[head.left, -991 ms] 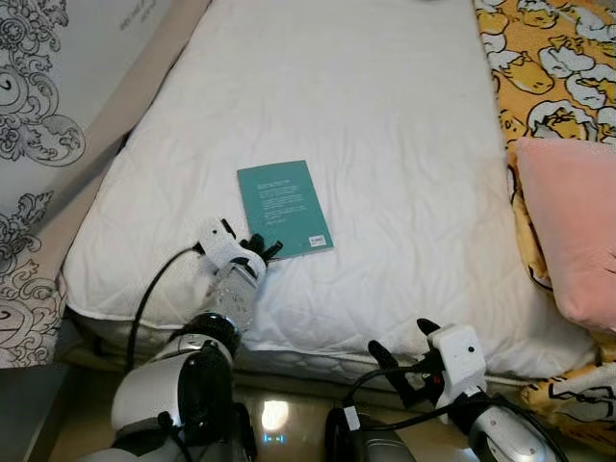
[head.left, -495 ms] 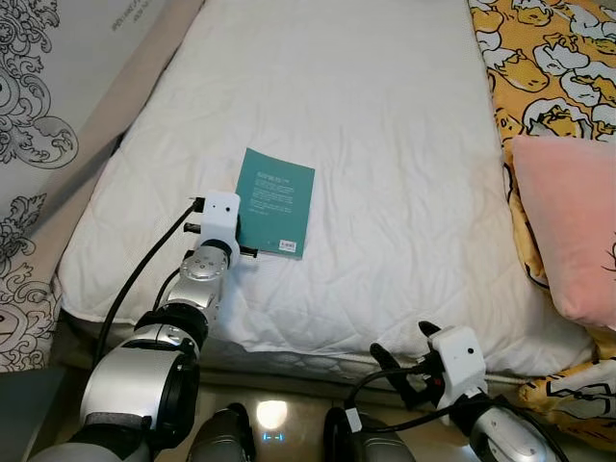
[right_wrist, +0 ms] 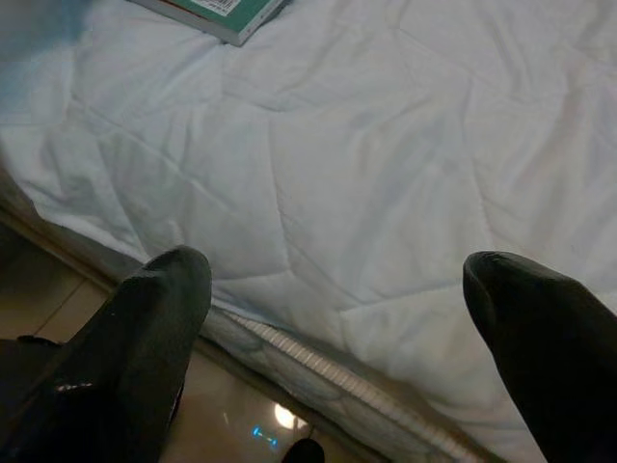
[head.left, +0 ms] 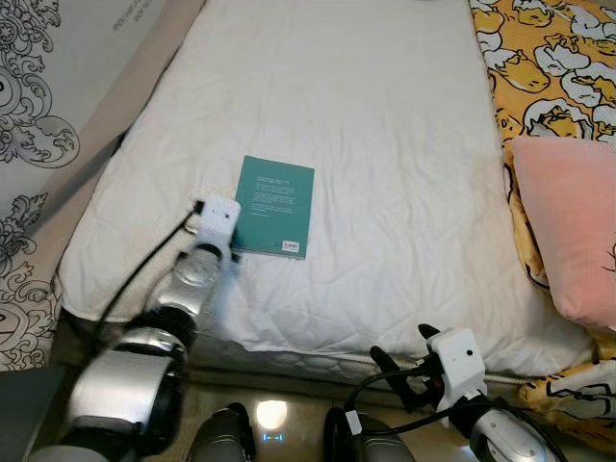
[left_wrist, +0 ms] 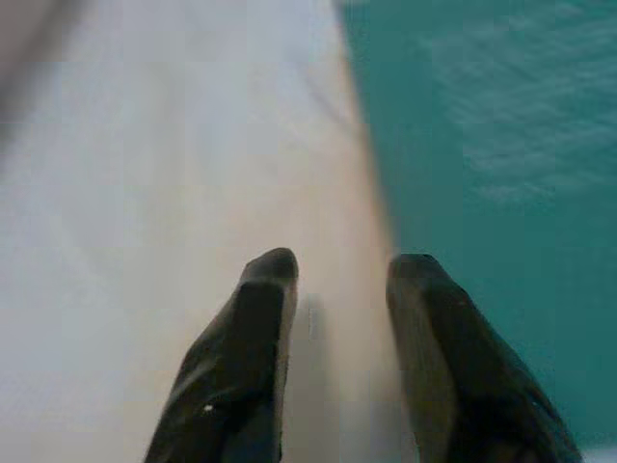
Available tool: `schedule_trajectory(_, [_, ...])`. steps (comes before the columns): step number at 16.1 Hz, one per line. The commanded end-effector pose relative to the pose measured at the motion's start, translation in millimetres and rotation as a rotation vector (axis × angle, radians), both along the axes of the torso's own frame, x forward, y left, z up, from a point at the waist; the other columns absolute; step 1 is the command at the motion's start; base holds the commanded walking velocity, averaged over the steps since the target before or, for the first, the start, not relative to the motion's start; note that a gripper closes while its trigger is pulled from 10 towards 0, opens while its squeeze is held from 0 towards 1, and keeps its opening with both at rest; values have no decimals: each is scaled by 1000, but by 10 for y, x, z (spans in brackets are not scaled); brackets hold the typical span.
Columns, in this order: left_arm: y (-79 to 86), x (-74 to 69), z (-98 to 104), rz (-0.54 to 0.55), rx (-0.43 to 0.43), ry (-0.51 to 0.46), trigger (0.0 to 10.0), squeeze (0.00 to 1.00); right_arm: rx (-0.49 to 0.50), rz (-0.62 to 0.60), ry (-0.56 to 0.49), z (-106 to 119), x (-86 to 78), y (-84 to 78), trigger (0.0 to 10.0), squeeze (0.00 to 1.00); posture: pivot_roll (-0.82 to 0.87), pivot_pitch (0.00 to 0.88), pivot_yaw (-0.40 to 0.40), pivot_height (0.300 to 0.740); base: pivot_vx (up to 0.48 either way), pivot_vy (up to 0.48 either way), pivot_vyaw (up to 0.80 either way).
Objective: Clean up the room
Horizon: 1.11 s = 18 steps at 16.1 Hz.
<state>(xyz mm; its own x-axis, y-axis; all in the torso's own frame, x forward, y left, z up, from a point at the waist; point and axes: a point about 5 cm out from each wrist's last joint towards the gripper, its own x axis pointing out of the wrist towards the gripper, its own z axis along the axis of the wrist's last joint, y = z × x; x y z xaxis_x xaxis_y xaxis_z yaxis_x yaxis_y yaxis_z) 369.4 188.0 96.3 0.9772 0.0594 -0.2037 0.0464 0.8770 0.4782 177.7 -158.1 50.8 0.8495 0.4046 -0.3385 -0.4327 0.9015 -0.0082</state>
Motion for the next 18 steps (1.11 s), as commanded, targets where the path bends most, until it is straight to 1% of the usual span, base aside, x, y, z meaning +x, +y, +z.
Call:
schedule_trajectory(1, [1,70,183,-19,85,-93,10000,1000,-11,-6,13,-35,-13,-39,10000,0,-173,174,-80,740,0,0,0])
schedule_trajectory(2, [32,92,276,-32,123,-138,10000,1000,-29,-29,-5,-29,21,-55,10000,0,-169,169,-74,740,0,0,0])
schedule_trajectory(3, [47,97,319,-48,130,-156,10000,1000,-58,-65,-25,-25,66,-84,10000,0,-161,160,-68,740,0,0,0])
schedule_trajectory(4, [55,60,339,-56,-8,-183,10000,1000,-65,-165,-74,44,200,-166,10000,0,-144,139,-52,740,0,0,0])
schedule_trajectory(6, [18,-9,374,-75,-128,-239,10000,1000,-47,-243,-124,135,342,-212,10000,0,-122,114,-40,740,0,0,0])
schedule_trajectory(7, [-23,-58,366,-79,-170,-254,10000,1000,-21,-276,-152,194,431,-211,10000,0,-101,93,-32,740,0,0,0])
schedule_trajectory(8, [-159,-175,220,-81,-295,-223,10000,1000,56,-336,-210,320,632,-188,10000,1000,-66,52,-18,740,0,0,0])
schedule_trajectory(9, [-201,-221,130,-68,-304,-202,10000,1000,80,-351,-236,369,710,-169,10000,1000,-54,38,-14,740,0,0,0])
schedule_trajectory(10, [-265,-318,-24,-50,-357,-186,10000,1000,90,-355,-283,441,818,-134,10000,1000,-45,13,-11,740,0,0,0])
schedule_trajectory(12, [-300,-389,-107,-35,-414,-182,10000,1000,88,-367,-321,496,886,-117,10000,1000,-46,9,-14,740,0,0,0])
schedule_trajectory(13, [-322,-427,-167,-28,-438,-172,10000,1000,79,-363,-374,581,918,-104,10000,1000,-52,0,-22,740,0,0,0])
schedule_trajectory(14, [-370,-513,-234,-50,-424,-161,10000,1000,106,-369,-479,798,993,-88,10000,1000,-62,0,-27,740,0,-379,0])
schedule_trajectory(15, [-408,-506,-209,-72,-421,-156,10000,1000,133,-403,-516,897,1097,-117,10000,1000,-57,0,-15,740,0,-469,0])
schedule_trajectory(16, [-456,-476,-162,-111,-413,-161,10000,1000,137,-417,-500,861,1142,-125,10000,1000,-54,0,-7,740,0,-469,0])
schedule_trajectory(17, [-510,-443,-94,-169,-364,-178,10000,471,141,-407,-446,757,1171,-92,10000,1000,-52,0,7,740,0,-469,0])
schedule_trajectory(18, [-525,-427,-57,-183,-350,-190,10000,0,141,-364,-416,696,1171,-32,10000,1000,-52,0,10,740,0,-461,0])
